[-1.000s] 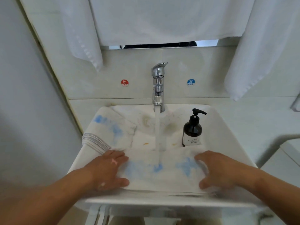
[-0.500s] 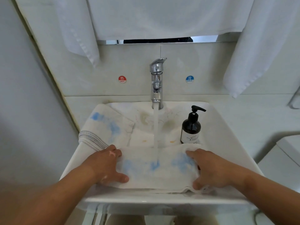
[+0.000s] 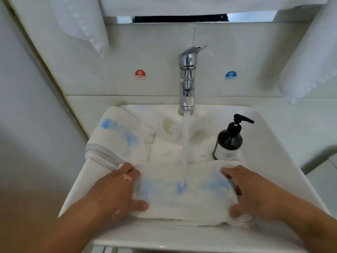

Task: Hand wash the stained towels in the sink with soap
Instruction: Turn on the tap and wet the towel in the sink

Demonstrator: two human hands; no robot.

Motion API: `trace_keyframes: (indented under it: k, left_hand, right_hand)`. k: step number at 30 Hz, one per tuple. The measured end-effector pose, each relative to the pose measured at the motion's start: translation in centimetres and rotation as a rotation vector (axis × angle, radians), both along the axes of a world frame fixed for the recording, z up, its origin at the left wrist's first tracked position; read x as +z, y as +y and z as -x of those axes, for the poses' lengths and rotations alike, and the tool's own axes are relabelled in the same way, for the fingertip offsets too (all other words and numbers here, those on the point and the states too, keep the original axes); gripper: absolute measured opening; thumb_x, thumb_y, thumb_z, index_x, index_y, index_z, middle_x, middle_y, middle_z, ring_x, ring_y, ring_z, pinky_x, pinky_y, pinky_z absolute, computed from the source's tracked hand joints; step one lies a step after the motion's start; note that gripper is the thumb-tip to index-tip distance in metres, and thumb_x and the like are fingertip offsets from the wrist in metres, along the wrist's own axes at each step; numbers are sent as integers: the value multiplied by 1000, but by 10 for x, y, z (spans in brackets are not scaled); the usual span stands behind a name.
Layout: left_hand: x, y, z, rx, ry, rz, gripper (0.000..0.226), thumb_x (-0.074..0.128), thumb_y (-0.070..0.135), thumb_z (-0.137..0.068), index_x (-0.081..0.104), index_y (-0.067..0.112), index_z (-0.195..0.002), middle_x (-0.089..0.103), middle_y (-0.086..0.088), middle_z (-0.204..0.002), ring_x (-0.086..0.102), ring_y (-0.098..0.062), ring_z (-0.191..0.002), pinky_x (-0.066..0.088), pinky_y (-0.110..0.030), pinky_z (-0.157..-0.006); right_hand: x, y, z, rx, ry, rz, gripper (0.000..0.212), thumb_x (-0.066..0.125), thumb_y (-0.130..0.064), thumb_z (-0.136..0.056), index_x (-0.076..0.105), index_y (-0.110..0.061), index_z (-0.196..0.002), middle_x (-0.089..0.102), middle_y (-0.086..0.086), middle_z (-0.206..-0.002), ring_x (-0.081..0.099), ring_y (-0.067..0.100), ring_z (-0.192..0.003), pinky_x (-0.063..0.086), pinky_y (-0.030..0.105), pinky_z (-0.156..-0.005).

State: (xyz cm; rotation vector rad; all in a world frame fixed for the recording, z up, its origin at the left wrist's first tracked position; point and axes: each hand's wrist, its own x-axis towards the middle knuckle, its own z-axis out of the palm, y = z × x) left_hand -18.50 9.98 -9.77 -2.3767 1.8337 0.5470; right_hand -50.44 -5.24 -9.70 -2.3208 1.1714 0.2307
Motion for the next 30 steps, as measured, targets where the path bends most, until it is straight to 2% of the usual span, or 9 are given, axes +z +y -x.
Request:
trace_keyframes:
  k: [2,5,10,15,17,21,24,28,30]
  left_hand:
    - [1,-2,-1,6,2,-5,91,70,75,-70,40,31,-144,35,18,-132,51,-12,-120,45,-32,-99]
    - [2,-5,-4,9,3,-20,103,72,77,-67,32,32,-151,35,18,-131,53,-13,-118,44,-29,-100]
    - [2,-5,-10,-43,-22,-21,99,69,83,-63,40,35,-144,39,18,-123,56,-13,-110,44,-31,-99]
    - [3,-5,-11,-57,-21,-7,115,43,96,-45,44,34,-142,40,19,-120,56,-12,-110,44,-32,-99]
    - [1,-5,-11,-46,-17,-9,116,41,97,-44,43,35,-142,39,20,-120,56,-11,-111,44,-33,-100]
    - [2,-6,-8,-33,-15,-18,109,52,95,-53,42,35,-143,41,20,-119,55,-12,-113,43,-33,-101]
    - [3,-7,-5,-46,-34,-38,98,65,85,-64,41,32,-143,44,17,-116,54,-13,-113,42,-31,-101]
    - [5,-10,-1,-47,-38,-66,71,72,80,-62,47,32,-108,47,17,-96,51,-8,-87,38,-25,-76]
    - [4,-11,-1,-31,-14,-68,67,75,78,-60,48,32,-100,51,14,-92,50,-6,-80,36,-25,-68]
  right_hand:
    - [0,1,-2,24,33,19,115,84,-52,-55,29,-31,-153,35,-17,-140,48,4,-119,41,21,-104]
    - [3,2,-5,53,76,40,107,83,-50,-64,28,-31,-153,32,-15,-140,49,7,-117,41,21,-101]
    - [6,5,-6,85,111,46,105,80,-50,-71,23,-31,-156,31,-13,-141,53,11,-114,45,25,-97]
    - [7,7,-6,114,130,38,100,78,-51,-74,24,-31,-156,29,-12,-141,55,12,-113,46,27,-97]
    - [7,6,-6,113,131,24,101,79,-50,-75,23,-31,-156,30,-12,-140,54,11,-113,45,26,-98]
    - [6,4,-6,93,141,12,103,81,-51,-72,22,-32,-155,32,-12,-140,52,12,-116,45,27,-98]
    - [7,4,-6,71,127,30,97,81,-51,-69,28,-34,-148,38,-11,-128,54,12,-106,48,28,-92]
    - [8,3,-8,64,158,45,97,81,-55,-66,30,-31,-145,40,-10,-120,54,15,-105,47,28,-90]
    - [9,2,-8,66,170,36,94,80,-57,-63,35,-32,-141,42,-9,-116,55,13,-103,48,29,-91]
